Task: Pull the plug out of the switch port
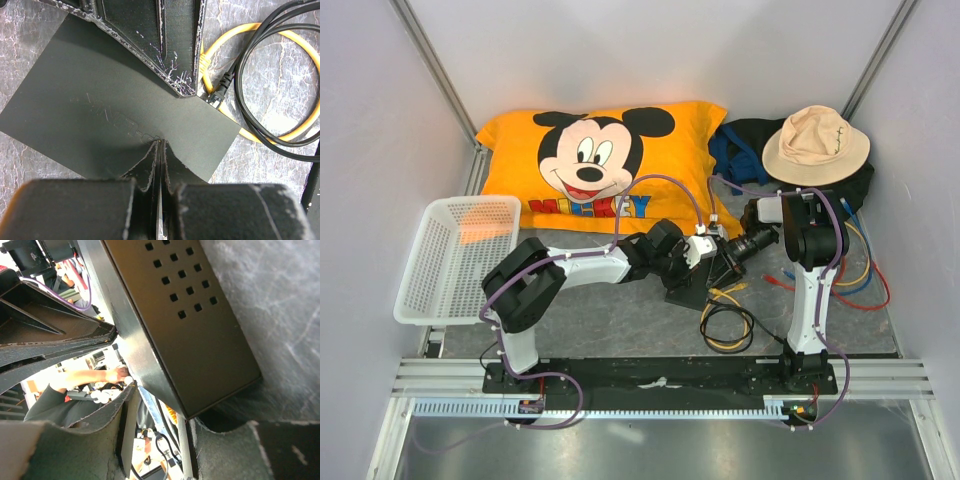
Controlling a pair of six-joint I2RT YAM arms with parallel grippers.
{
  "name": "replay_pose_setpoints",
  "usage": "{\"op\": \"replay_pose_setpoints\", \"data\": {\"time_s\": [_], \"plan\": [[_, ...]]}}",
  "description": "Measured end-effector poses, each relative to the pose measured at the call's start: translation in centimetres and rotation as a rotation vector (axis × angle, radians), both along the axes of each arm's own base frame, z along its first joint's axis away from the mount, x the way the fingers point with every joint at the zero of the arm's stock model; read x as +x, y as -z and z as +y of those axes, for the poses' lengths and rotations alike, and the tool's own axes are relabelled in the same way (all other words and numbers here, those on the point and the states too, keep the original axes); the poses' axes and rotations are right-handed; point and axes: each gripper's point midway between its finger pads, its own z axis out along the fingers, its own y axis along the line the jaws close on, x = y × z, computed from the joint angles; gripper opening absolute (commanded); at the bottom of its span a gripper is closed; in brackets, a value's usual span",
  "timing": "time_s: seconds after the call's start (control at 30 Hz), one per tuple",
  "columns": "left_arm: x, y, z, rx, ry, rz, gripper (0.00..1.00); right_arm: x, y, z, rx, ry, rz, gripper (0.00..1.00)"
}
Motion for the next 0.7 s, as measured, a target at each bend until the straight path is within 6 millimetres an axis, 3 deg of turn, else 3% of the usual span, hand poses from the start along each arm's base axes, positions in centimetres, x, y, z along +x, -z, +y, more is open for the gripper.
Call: {"op": "replay_pose_setpoints", "data": {"time_s": [0.5,0.6,0.7], "plan": [[0.00,-0.01,0.00,0.000,0.000,0.000,0.02,-0.07,-0.11,-0.03,0.006,-0.006,0.000,0.45],[0.00,-0.01,0.00,0.000,0.000,0.000,0.02,-0.12,-0.20,-0.06,0.022,-0.008,0.000,0.53],[0.00,-0.01,-0.01,0.000,0.001,0.000,0.02,-0.17,-0.54,-0.25,0.066,-0.022,-0.006,0.52]]}}
